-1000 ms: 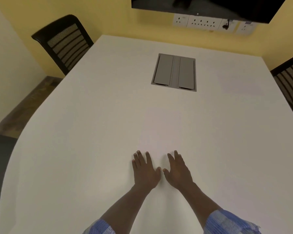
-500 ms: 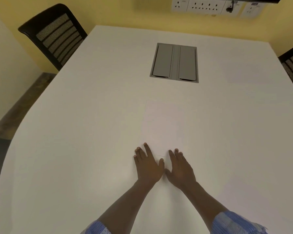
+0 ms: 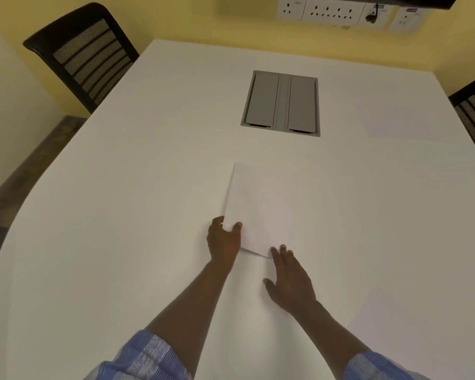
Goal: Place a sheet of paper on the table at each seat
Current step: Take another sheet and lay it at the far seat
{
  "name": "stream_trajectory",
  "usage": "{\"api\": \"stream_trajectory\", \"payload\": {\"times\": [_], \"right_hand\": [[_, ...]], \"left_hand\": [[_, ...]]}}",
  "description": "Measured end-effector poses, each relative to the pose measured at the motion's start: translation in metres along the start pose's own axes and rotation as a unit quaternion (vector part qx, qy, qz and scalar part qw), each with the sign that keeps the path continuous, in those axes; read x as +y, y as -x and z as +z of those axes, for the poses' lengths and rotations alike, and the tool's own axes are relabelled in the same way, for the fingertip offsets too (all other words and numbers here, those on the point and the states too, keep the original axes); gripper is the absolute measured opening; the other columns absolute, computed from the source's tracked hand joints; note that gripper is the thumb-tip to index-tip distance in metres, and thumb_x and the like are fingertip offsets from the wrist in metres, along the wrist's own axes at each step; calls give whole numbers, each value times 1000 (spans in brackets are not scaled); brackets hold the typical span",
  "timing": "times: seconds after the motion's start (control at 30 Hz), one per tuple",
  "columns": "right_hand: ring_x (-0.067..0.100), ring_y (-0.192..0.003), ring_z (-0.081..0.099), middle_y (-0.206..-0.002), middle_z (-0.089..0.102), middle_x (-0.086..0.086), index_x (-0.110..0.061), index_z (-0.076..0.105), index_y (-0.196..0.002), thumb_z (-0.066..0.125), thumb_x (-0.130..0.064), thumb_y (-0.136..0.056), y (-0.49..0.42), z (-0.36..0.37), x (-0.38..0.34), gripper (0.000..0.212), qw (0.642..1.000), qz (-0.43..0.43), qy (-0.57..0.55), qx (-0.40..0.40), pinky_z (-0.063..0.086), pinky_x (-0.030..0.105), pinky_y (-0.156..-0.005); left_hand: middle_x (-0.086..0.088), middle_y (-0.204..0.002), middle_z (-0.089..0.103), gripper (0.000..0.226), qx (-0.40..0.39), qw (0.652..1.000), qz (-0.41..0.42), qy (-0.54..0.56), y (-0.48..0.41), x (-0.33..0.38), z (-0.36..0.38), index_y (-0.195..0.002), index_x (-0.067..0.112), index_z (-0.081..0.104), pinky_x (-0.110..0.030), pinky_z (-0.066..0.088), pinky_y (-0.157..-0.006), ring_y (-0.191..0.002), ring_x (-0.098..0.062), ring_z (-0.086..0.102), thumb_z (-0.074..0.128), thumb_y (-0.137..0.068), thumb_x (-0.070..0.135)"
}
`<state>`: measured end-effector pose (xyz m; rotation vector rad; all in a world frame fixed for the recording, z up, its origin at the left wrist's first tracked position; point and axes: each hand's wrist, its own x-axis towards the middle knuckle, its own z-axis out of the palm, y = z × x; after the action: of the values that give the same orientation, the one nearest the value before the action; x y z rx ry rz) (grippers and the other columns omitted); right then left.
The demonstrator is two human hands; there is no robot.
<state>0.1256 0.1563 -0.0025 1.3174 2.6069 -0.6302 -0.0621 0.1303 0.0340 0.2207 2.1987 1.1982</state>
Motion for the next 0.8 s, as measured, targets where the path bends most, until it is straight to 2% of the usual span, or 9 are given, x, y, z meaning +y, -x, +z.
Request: {"api": "stream_trajectory", "payload": {"times": [0.07,0.13,0.2,0.3,0.4,0.5,0.57,0.7,0.8], "right_hand": [[23,-156,8,-169,5,6,-23,5,-161,50,-47,-94,0,0,-1,83,1000,1,-3,0,17,35,-124],[24,-156,9,-169,5,8,-24,4,-161,47,-49,-95,0,0,-2,83,1000,0,-1,4,15,34,-124],[24,-155,10,-169,5,8,-24,4,-161,45,-52,-95,-1,-1,-3,83,1000,-2,2,11,16,33,-123],[26,-155,6,-169,0,10,-24,4,-161,46,-52,-95,-1,-3,-6,83,1000,3,0,15,21,36,-123],[29,-156,2,-168,-7,12,-24,2,-161,48,-51,-95,0,-5,-6,85,1000,11,-6,9,20,38,-123],[30,-156,3,-168,-7,17,-21,1,-160,46,-52,-96,2,-5,-4,85,1000,8,0,7,14,38,-125],[30,-156,4,-168,-7,17,-21,0,-160,46,-52,-96,3,-5,-4,85,1000,5,3,8,14,38,-125],[29,-156,3,-168,-8,16,-20,-4,-160,48,-53,-95,6,-9,-3,90,1000,4,-1,-1,13,39,-125],[30,-156,3,-168,-7,14,-20,-6,-160,50,-52,-95,8,-14,-4,91,1000,5,1,-22,14,39,-125]], "left_hand": [[-6,-105,66,32,30,999,-1,-27,-7,2,-4,-112,8,63,-27,43,-86,-109,-30,65,76,-87,24],[-1,-87,64,16,43,998,7,-47,-10,1,-7,-89,9,62,-26,41,-78,-98,-31,67,76,-86,17],[-2,-79,65,23,48,997,5,-60,-11,-1,-9,-74,13,56,-27,43,-75,-92,-31,68,76,-85,15],[-8,-77,68,37,61,995,-8,-79,-9,-4,-11,-62,17,49,-29,44,-72,-88,-33,68,77,-86,19],[-13,-88,75,35,69,993,-3,-98,-7,-7,-12,-61,14,54,-31,47,-71,-89,-34,69,74,-89,19],[-12,-100,79,21,66,991,12,-112,-3,-8,-16,-80,3,74,-31,51,-75,-93,-32,71,66,-94,15],[-10,-103,79,20,71,991,20,-108,0,-7,-20,-91,4,79,-32,53,-80,-95,-30,71,61,-95,11],[-10,-100,77,19,84,991,31,-100,6,-1,-31,-92,6,78,-31,50,-77,-95,-31,70,61,-96,10],[-11,-101,77,21,44,991,33,-120,13,0,-36,-87,4,75,-26,45,-78,-99,-31,70,64,-95,20]]}}
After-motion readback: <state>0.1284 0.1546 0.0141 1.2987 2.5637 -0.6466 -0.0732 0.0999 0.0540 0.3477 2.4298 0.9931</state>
